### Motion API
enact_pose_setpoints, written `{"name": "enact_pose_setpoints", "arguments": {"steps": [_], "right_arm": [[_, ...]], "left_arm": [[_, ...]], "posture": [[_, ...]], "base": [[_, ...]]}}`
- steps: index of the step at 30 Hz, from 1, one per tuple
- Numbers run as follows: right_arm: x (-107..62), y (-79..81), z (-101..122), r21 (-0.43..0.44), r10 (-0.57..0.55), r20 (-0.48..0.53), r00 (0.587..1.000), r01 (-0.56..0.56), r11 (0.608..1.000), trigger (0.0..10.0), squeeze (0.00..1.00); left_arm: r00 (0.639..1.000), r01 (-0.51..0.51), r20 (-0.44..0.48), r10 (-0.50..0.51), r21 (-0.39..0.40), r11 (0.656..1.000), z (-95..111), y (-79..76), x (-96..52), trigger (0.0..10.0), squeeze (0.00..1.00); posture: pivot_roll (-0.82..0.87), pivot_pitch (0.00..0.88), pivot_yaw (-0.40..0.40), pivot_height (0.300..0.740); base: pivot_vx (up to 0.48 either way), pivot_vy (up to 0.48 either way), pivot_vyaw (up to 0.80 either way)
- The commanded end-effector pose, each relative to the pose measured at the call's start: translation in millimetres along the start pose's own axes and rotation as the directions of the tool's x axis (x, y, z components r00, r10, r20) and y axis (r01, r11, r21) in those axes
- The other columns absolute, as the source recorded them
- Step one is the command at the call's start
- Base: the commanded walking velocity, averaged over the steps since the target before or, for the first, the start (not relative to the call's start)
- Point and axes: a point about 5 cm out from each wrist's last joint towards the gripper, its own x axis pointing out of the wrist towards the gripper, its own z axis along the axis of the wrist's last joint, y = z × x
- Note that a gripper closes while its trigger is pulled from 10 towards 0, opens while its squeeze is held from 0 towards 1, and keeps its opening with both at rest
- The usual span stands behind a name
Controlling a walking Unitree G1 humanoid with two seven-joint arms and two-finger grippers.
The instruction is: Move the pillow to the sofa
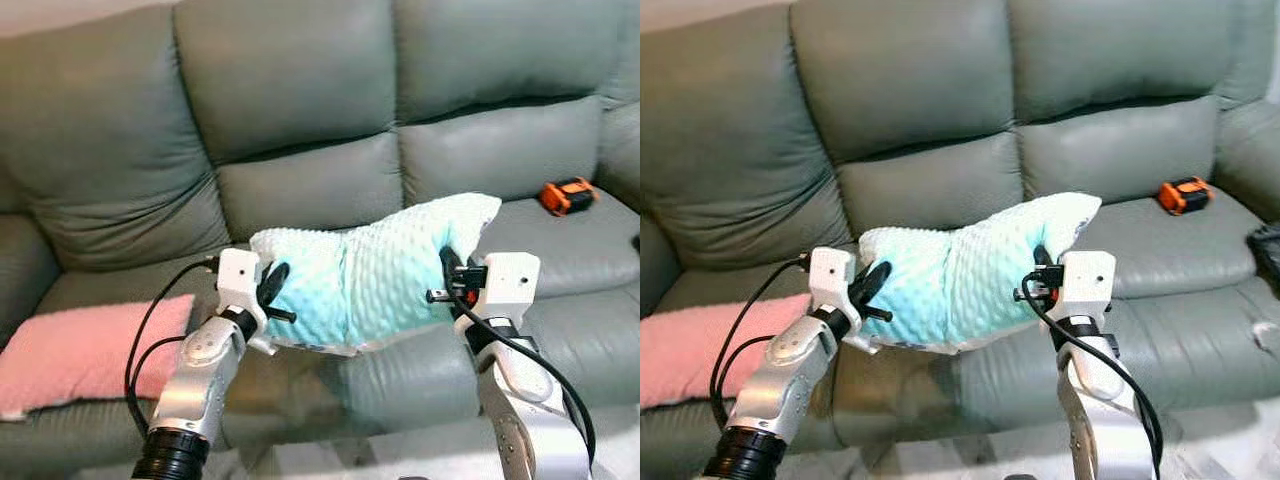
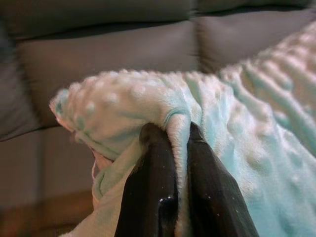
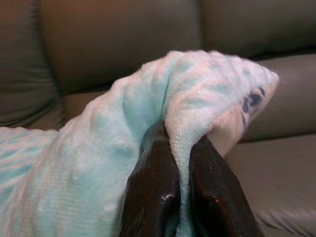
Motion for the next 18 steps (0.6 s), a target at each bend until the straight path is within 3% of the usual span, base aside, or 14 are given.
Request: {"name": "enact_pose_setpoints", "arguments": {"steps": [1, 11, 18], "right_arm": [[-0.3, 4.6, 5, 0.004, 0.023, 0.024, 0.999, -0.023, 1.000, 10.0, 0.00], [-1.4, 7.0, 2, 0.001, 0.032, 0.011, 0.999, -0.032, 0.999, 10.0, 0.00], [-2.8, -4.5, -7, -0.024, -0.023, -0.028, 0.999, 0.022, 0.999, 10.0, 0.00]], "left_arm": [[0.999, -0.032, 0.009, 0.032, 0.021, 0.999, 2, 5.6, -2.5, 10.0, 0.00], [0.997, -0.073, -0.031, 0.074, 0.043, 0.996, -11, 15.1, -9.9, 10.0, 0.00], [0.992, -0.115, -0.047, 0.118, 0.057, 0.992, -23, 30.0, -14.1, 10.0, 0.00]], "posture": [[-0.20, 0.104, 0.128, 0.740], [-0.18, 0.140, 0.126, 0.740], [-0.18, 0.319, 0.148, 0.740]], "base": [[0.000, 0.000, 0.00], [0.000, 0.000, 0.00], [0.000, 0.000, 0.00]]}}
